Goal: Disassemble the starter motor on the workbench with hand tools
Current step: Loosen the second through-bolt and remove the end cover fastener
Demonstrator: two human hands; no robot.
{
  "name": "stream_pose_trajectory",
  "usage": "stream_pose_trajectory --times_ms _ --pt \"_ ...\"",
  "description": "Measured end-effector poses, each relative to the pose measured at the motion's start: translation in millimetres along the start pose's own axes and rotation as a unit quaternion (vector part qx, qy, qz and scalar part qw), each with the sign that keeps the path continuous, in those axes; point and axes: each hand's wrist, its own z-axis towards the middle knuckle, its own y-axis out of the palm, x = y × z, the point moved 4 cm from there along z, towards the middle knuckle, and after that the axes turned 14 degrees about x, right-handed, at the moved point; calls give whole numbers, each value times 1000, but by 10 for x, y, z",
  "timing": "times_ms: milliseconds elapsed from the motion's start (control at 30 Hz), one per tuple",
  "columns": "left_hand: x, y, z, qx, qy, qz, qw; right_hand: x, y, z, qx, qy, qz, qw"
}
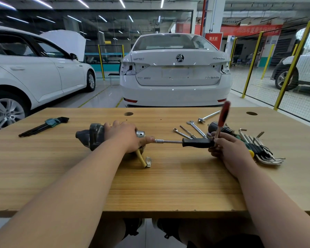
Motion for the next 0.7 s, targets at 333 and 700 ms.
stream_pose_trajectory --times_ms 333,700 --pt "18 -48 -19 -23 -5 -7 1000 40 -31 29 -16 40 6 999" --pt "33 -80 -31 -32 -6 -11 999 69 -52 90 45 -15 -113 992"
